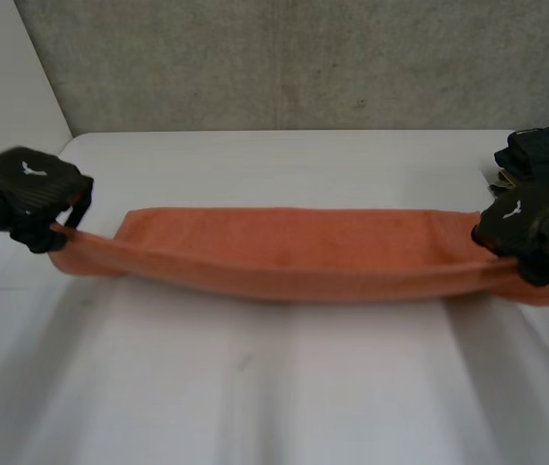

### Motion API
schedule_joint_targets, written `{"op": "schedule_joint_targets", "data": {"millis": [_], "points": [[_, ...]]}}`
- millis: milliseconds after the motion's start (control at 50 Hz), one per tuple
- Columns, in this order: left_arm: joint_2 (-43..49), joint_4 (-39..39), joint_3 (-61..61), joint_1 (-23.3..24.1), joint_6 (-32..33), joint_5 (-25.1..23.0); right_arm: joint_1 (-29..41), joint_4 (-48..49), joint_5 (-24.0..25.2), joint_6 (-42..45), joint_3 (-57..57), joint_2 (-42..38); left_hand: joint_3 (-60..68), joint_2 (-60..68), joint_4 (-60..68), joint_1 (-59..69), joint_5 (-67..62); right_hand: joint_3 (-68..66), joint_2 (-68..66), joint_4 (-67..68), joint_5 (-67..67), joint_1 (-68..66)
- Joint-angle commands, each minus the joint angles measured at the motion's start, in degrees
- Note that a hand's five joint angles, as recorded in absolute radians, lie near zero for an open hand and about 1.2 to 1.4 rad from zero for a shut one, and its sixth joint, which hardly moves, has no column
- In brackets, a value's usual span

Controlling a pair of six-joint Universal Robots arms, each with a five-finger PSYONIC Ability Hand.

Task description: Fold the laundry.

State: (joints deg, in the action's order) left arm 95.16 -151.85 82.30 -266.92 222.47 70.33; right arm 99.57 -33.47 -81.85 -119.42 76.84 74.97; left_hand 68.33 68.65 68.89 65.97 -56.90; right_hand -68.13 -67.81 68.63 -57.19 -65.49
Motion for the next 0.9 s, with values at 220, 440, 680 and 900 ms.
{"op": "schedule_joint_targets", "data": {"millis": [220, 440, 680, 900], "points": [[31.39, -4.85, -40.87, 8.09, -2.30, 9.47, 4.93, 11.56, -11.57, -0.11, -33.30, -26.01, 11.67, 11.35, 11.11, 14.03, -13.10, -11.87, -12.19, 11.37, -12.81, -14.51], [32.46, -27.26, -63.84, 6.68, -31.65, 14.48, 5.19, 54.18, -9.48, -21.11, -44.24, -24.79, 11.67, 11.35, 11.11, 14.03, -13.10, -11.87, -12.19, 11.37, -12.81, -14.51], [33.07, -31.84, -54.54, 5.72, -27.80, 14.83, 5.37, 62.04, -5.34, -25.60, -37.20, -25.13, 11.67, 11.35, 11.11, 14.03, -13.10, -11.87, -12.19, 11.37, -12.81, -14.51], [32.89, -32.81, -33.18, 4.92, -25.69, 9.74, 4.67, 48.59, -3.32, -29.12, -29.48, -29.97, 11.67, 11.35, 11.11, 14.03, -13.10, -11.87, -12.19, 11.37, -12.81, -14.51]]}}
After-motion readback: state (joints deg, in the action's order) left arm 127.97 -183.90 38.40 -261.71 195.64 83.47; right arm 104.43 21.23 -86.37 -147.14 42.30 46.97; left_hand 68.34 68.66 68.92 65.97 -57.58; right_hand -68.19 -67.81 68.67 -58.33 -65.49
